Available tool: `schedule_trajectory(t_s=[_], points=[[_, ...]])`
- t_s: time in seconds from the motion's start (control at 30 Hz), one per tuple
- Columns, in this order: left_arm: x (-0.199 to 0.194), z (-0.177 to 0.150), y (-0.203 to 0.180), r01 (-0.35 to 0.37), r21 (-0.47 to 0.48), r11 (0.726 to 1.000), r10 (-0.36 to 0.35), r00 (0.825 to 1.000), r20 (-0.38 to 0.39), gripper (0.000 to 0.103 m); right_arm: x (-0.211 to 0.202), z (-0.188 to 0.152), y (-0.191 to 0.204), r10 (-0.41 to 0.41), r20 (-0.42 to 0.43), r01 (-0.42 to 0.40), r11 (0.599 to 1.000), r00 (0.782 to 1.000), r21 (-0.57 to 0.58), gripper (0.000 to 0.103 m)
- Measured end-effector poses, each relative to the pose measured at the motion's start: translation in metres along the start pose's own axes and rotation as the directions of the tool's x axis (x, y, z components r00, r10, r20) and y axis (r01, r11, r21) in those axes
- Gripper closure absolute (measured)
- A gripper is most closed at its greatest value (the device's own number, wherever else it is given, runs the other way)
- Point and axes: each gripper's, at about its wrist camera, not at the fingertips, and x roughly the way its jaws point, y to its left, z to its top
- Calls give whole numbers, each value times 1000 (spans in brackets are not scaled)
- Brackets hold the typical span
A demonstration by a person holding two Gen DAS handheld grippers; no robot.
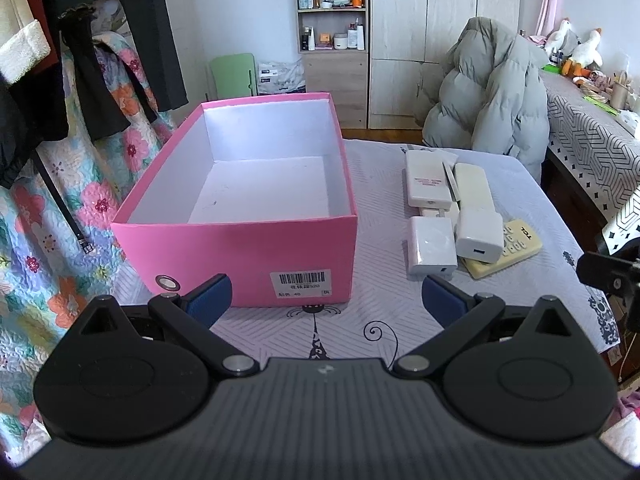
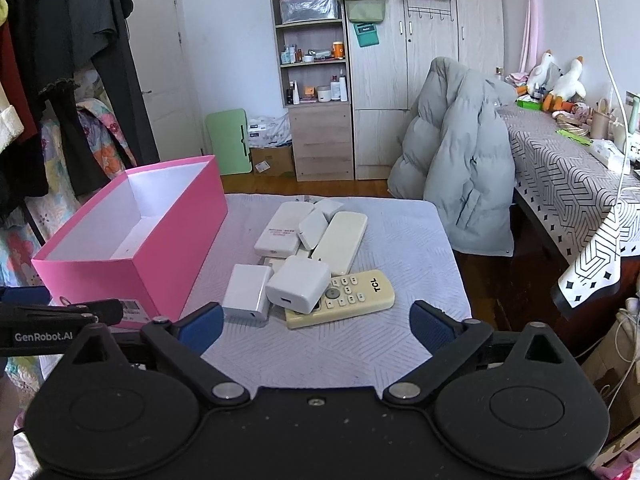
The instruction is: Organize rigid objects
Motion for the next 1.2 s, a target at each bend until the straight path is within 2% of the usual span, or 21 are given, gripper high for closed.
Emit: schedule_trajectory(t_s=[0.57,0.77,1.2], points=[[0,-2,-1,-22,11,1000,22,999,45,0,2,0,-4,-14,-9,14,1000,1000,3,0],[-1,-3,-2,-18,23,1000,17,998,54,0,8,1,-3,-20,-40,20,1000,999,-1,0],[1,-2,1,-5,16,1000,5,999,44,0,11,1,-1,-26,-56,26,1000,998,-12,0]])
